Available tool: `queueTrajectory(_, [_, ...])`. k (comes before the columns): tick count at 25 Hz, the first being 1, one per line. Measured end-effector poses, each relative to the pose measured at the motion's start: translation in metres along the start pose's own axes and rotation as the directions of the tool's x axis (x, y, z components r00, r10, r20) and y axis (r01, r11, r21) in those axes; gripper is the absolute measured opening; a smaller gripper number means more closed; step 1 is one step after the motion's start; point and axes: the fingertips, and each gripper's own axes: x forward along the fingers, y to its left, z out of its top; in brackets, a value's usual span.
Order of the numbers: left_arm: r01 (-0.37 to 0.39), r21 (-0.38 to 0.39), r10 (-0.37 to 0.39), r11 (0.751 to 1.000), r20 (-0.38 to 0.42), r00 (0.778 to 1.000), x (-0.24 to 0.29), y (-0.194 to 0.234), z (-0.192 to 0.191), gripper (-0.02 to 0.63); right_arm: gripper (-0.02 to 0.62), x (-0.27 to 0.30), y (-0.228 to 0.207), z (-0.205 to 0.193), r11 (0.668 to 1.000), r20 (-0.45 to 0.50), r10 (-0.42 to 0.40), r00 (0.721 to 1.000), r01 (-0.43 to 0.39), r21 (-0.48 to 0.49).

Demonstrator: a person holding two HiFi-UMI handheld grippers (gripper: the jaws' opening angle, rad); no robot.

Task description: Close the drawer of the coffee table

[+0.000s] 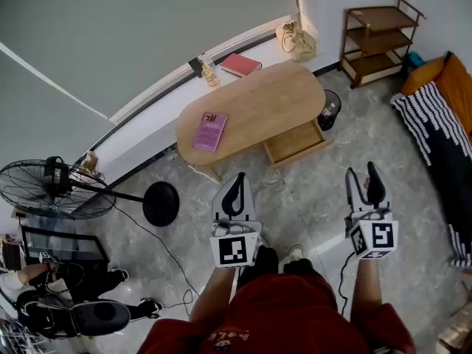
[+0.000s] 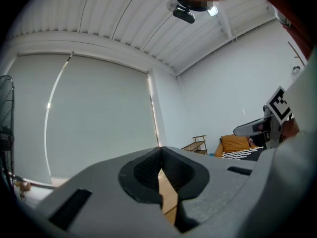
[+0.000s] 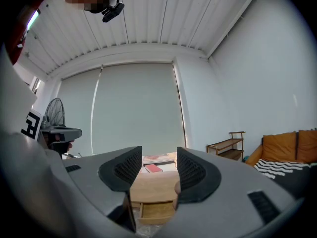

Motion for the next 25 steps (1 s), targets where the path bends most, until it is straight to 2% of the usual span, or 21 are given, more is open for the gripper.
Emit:
queueTrajectory(5, [-0.005, -0.018, 0.005, 1.000, 0.009, 1.000, 0.009, 0.015, -0.005, 0.006, 0.218, 0.019, 0.008, 0.002, 1.000, 0.012, 0.006, 1.000, -0.006, -0.011])
queueTrajectory(13, [-0.010, -0.037, 0.012, 0.999, 0.034, 0.999, 0.039, 0.070, -0.022, 0.007, 0.218, 0.070, 0.038, 0.004, 0.998, 0.020, -0.003, 1.000, 0.005, -0.056])
queueTrajectory(20, [0.035, -0.061, -0.032, 0.998, 0.046, 0.998, 0.086, 0.129, -0.036, 0.006, 0.218, 0.135, 0.079, 0.011, 0.996, 0.006, -0.025, 1.000, 0.025, -0.091])
queueTrajectory(25, [0.072, -0.052, -0.069, 0.996, 0.054, 0.996, 0.122, 0.174, -0.045, 0.006, 0.218, 0.184, 0.111, 0.015, 0.994, 0.004, -0.040, 0.999, 0.041, -0.099])
